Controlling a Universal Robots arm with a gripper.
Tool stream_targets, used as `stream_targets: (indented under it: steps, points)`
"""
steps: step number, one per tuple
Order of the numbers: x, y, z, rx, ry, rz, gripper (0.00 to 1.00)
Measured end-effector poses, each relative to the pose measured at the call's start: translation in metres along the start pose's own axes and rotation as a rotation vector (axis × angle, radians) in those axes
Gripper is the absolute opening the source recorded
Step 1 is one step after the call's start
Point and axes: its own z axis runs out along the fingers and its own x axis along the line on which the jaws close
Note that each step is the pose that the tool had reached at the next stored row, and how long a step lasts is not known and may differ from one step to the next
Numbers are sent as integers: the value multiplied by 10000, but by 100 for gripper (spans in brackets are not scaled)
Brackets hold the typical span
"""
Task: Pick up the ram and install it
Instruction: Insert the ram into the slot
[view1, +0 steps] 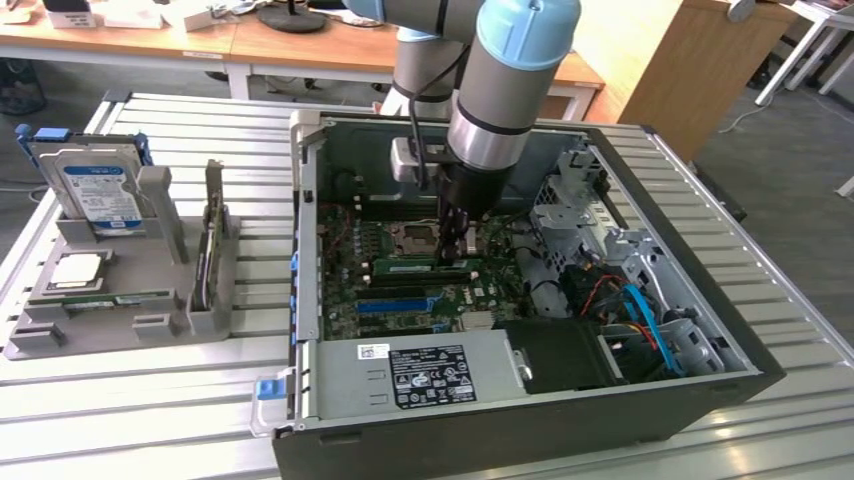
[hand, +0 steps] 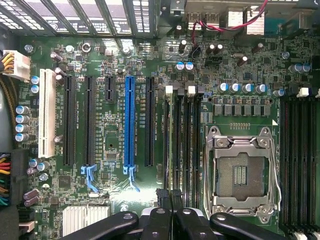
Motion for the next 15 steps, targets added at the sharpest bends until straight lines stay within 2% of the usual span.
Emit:
stream_targets:
  steps: [15]
  points:
    - [8,0,15,-2,2,-48,12]
